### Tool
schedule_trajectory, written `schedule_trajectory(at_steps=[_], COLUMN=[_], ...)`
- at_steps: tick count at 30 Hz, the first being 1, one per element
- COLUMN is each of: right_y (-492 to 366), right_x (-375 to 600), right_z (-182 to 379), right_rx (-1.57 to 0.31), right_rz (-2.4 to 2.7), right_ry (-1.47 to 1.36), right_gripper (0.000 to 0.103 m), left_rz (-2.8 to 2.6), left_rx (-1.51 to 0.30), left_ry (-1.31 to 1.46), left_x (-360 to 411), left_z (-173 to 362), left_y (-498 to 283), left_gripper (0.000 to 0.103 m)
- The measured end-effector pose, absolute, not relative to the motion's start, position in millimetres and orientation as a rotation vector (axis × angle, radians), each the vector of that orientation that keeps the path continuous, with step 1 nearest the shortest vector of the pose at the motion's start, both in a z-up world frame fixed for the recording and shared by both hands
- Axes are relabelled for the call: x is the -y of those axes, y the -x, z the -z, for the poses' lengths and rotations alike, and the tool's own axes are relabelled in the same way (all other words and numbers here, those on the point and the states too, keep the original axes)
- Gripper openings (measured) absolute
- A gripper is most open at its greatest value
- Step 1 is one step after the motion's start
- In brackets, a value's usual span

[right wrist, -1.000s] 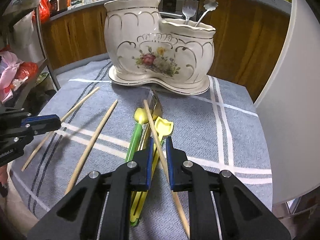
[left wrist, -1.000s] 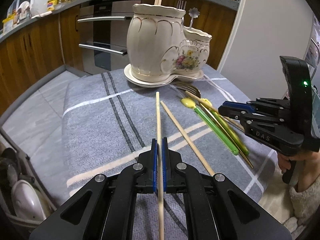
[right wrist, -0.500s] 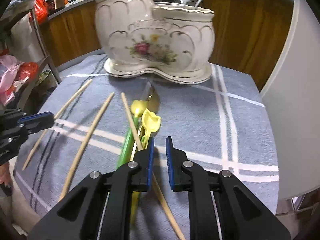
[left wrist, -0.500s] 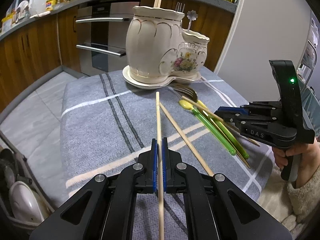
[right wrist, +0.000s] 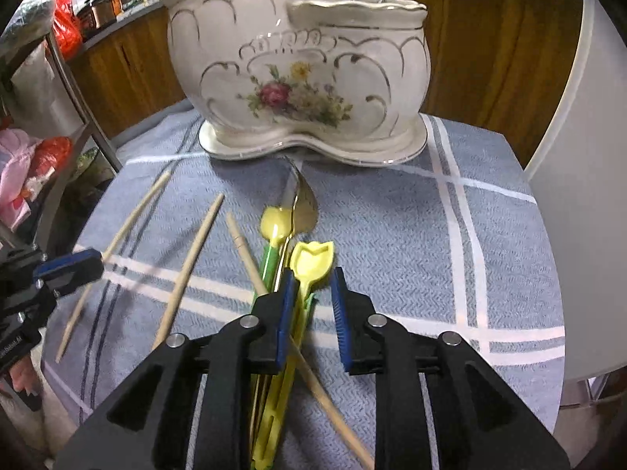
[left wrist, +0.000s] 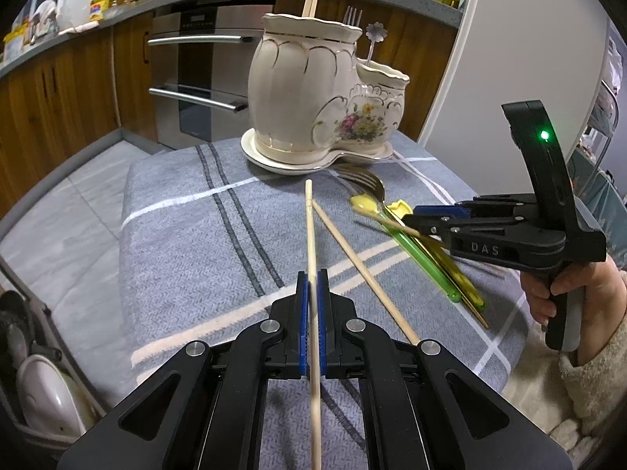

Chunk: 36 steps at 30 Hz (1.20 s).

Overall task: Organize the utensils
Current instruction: 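Lift the chopstick with the left tool while the right tool lifts the yellow-handled spoon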

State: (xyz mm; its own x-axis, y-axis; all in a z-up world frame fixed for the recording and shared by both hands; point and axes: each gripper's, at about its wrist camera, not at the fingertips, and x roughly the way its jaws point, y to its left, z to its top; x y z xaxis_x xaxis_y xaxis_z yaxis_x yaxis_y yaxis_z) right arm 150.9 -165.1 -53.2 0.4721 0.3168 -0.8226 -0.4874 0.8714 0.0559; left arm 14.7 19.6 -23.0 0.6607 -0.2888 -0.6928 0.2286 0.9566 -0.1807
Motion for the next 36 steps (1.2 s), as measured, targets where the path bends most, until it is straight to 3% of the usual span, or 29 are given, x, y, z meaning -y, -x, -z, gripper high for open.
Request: schedule_trajectory(at_steps=[5, 8, 22, 36], right_y=[-148, -148, -122, -129], right_x=[163, 164, 195, 217], right_z=[55, 56, 16, -4], right_rx=[-0.948, -0.933, -0.577, -0.356], right_rz=[-0.48, -0.482, -0.476, -0.456], right_ry=[0.211, 0.182, 0.05, -0.094], right_gripper=[0.02, 0.01, 0.009, 0.009], left_rz=[0.297, 0.3, 0.288, 0.287], left_rx=[-0.791, -0.792, -0.784, -0.759], left_ry=[0.086, 0.085, 0.088, 0.081], left_x=[-21, -20, -21, -14], left_z=[22, 23, 26, 27], left_y=[-16, -15, -16, -22], left_gripper=[0.005, 0.005, 0.005, 0.005])
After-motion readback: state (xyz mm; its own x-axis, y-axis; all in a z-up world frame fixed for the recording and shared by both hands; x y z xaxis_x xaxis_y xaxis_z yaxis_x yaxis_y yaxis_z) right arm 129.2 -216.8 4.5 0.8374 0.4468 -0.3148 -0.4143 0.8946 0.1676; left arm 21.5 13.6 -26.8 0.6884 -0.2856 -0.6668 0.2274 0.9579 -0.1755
